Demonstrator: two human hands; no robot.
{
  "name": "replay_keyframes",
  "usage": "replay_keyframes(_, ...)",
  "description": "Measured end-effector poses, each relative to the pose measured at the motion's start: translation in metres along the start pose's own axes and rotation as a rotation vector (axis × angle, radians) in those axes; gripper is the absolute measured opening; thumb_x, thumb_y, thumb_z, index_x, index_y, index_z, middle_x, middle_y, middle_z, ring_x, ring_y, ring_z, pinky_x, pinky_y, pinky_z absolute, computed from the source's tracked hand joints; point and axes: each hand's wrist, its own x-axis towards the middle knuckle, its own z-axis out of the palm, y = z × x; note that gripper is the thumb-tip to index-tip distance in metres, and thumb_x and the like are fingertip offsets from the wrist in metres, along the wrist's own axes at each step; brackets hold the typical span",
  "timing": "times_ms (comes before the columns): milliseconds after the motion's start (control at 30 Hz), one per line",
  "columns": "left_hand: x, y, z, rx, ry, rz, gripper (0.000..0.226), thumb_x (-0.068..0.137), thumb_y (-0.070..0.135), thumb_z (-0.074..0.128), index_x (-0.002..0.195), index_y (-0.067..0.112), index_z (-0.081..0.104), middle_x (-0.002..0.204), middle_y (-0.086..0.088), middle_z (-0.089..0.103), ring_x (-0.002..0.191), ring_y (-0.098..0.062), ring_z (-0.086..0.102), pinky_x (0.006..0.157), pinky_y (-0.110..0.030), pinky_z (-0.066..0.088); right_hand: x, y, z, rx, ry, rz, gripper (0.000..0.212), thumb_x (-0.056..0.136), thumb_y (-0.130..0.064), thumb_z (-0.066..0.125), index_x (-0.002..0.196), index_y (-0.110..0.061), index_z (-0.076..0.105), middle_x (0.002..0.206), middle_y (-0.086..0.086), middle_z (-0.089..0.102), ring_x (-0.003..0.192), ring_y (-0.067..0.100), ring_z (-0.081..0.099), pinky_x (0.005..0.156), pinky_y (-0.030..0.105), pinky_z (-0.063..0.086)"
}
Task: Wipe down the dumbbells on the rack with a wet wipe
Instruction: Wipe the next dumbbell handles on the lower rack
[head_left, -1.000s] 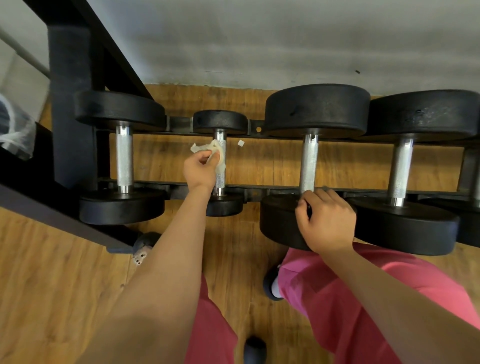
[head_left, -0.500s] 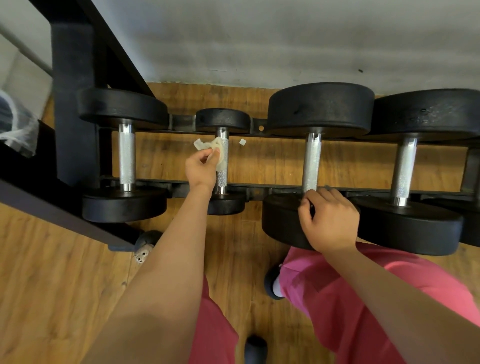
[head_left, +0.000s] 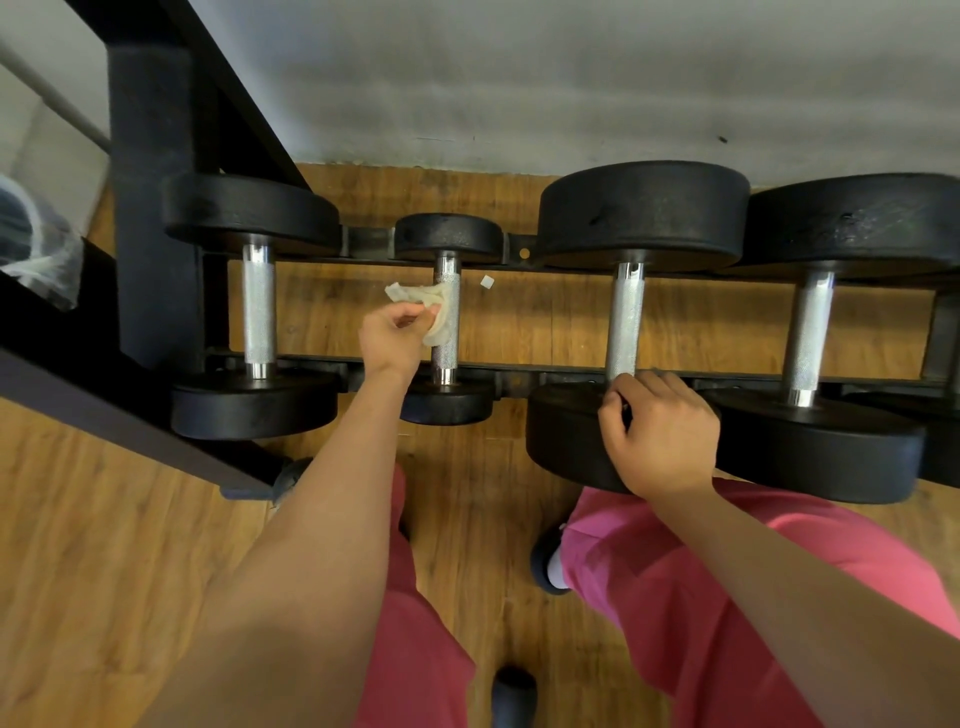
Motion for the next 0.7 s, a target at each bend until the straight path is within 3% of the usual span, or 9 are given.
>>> replay_keyframes(133, 0.0, -0.01, -0.007, 0.098, -0.207, -0.023, 0.009, 0.088, 0.016, 0.07, 0.084, 0.025, 0.069, 0.104, -0.004, 0.07, 0.104, -0.023, 0.066, 0.095, -0.048, 0.053, 0.0, 0.0, 0.0, 0.006, 0.0, 0.001, 0.03, 0.087, -0.024, 0.043, 0.072, -0.01, 0.066, 0.065, 0.004, 0.06, 0.063, 0.026, 0.056, 0.053, 0.029, 0.037)
replay_keyframes(200, 0.0, -0.013, -0.009, 0.126, -0.18, -0.017, 0.003, 0.088, 0.018, 0.071, 0.087, 0.021, 0.071, 0.103, -0.005, 0.071, 0.103, -0.023, 0.066, 0.095, -0.047, 0.053, 0.0, 0.0, 0.0, 0.006, -0.001, 0.004, 0.03, 0.087, -0.024, 0.043, 0.071, -0.011, 0.065, 0.065, 0.004, 0.06, 0.063, 0.026, 0.056, 0.053, 0.028, 0.036)
replay_keyframes(367, -0.004, -0.015, -0.008, 0.0, -0.066, -0.1, 0.013, 0.089, 0.013, 0.069, 0.102, 0.01, 0.07, 0.109, -0.006, 0.066, 0.109, -0.026, 0.064, 0.095, -0.044, 0.053, -0.001, 0.0, 0.0, -0.003, -0.004, 0.003, 0.031, 0.087, -0.025, 0.043, 0.072, -0.011, 0.066, 0.065, 0.004, 0.06, 0.063, 0.025, 0.056, 0.055, 0.026, 0.032)
replay_keyframes(433, -0.005, -0.015, -0.009, -0.073, -0.087, -0.147, 0.017, 0.092, 0.009, 0.065, 0.108, 0.005, 0.068, 0.11, -0.005, 0.063, 0.108, -0.025, 0.063, 0.088, -0.035, 0.056, -0.001, 0.001, 0.0, -0.005, -0.007, 0.004, 0.03, 0.087, -0.025, 0.043, 0.072, -0.011, 0.066, 0.065, 0.004, 0.06, 0.063, 0.025, 0.056, 0.055, 0.026, 0.032)
replay_keyframes(533, -0.006, -0.016, -0.012, -0.037, -0.216, -0.144, 0.004, 0.09, 0.01, 0.067, 0.094, 0.011, 0.068, 0.107, -0.005, 0.067, 0.1, -0.018, 0.064, 0.081, -0.026, 0.055, -0.001, 0.001, 0.0, -0.006, -0.012, 0.006, 0.03, 0.087, -0.025, 0.043, 0.072, -0.011, 0.066, 0.065, 0.004, 0.06, 0.063, 0.024, 0.056, 0.055, 0.026, 0.032)
replay_keyframes(700, -0.003, -0.02, -0.015, 0.013, -0.202, -0.124, 0.018, 0.087, 0.013, 0.072, 0.103, 0.006, 0.069, 0.111, -0.01, 0.069, 0.104, -0.023, 0.066, 0.09, -0.036, 0.056, -0.001, 0.001, 0.0, -0.012, -0.007, 0.008, 0.029, 0.086, -0.024, 0.045, 0.073, -0.011, 0.067, 0.066, 0.004, 0.061, 0.063, 0.025, 0.056, 0.055, 0.025, 0.029)
